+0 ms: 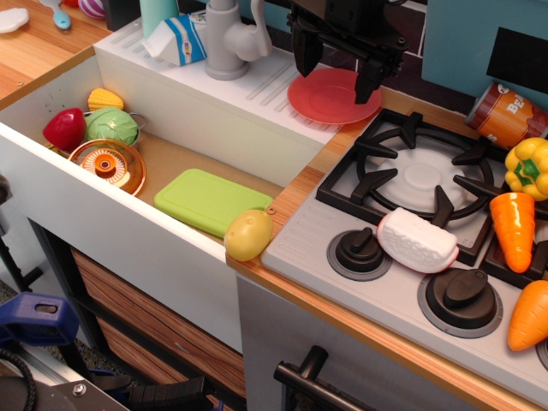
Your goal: Put potato on plate
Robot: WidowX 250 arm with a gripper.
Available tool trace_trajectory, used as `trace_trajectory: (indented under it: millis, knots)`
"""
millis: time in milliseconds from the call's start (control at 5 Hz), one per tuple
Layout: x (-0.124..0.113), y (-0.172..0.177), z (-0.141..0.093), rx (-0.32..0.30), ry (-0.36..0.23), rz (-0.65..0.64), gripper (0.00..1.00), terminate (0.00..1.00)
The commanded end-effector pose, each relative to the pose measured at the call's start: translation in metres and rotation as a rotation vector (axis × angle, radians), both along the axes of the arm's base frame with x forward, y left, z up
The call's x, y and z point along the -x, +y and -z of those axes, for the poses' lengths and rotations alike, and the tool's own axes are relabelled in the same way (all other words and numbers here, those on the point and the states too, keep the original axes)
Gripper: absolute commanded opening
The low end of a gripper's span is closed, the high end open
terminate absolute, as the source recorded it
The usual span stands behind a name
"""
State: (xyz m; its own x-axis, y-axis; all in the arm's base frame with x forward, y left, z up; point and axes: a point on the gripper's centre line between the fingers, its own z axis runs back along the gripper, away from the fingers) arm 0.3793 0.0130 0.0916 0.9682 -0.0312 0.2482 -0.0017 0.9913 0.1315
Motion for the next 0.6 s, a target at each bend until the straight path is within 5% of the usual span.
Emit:
trace_trajectory:
  millis: [0, 400]
  knots:
    - [0.0, 0.0, 0.0, 0.0, 0.0, 0.0, 1.0, 0.0]
    - [0.042, 0.002, -0.033, -0.074, 0.06, -0.095, 1.0, 0.0]
